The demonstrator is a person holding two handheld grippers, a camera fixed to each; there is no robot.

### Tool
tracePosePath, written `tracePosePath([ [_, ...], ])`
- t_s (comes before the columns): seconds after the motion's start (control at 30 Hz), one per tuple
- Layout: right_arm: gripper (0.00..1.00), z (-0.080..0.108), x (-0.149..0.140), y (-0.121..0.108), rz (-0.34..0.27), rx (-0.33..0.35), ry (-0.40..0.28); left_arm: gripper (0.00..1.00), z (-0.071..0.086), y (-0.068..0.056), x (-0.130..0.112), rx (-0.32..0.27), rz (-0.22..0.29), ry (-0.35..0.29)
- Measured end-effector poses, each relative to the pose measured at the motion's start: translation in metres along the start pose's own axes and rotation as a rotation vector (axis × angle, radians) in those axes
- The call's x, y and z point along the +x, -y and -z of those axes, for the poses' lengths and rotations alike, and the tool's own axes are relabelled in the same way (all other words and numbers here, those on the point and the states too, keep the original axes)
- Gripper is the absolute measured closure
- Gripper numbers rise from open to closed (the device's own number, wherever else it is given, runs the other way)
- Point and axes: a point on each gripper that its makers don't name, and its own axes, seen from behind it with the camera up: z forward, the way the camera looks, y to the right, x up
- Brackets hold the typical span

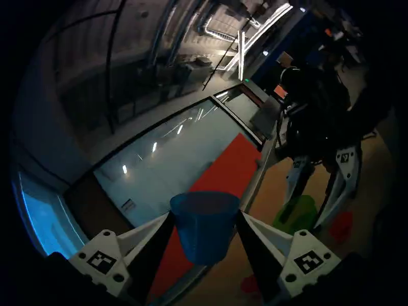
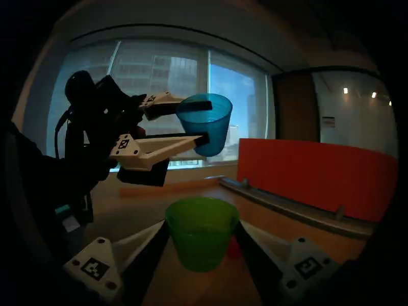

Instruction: Pour water

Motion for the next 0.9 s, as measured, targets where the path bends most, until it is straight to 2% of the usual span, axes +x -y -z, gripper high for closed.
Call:
tracePosePath([
  [0.37,0.11,0.005,0.004,-0.003,0.011,-0.012,-0.015,0.16,0.002,-0.004,-0.022,-0.026,0.349,0.041],
  [0.53,0.11,0.006,0.008,-0.003,0.015,-0.015,-0.023,0.16,0.001,-0.007,-0.024,-0.049,0.501,0.033],
  [0.73,0.11,0.007,0.012,-0.003,0.019,-0.020,-0.027,0.16,0.000,-0.011,-0.022,-0.069,0.627,0.014],
  [0.9,0.10,0.008,0.016,-0.002,0.024,-0.023,-0.031,0.16,-0.001,-0.012,-0.022,-0.083,0.701,0.006],
])
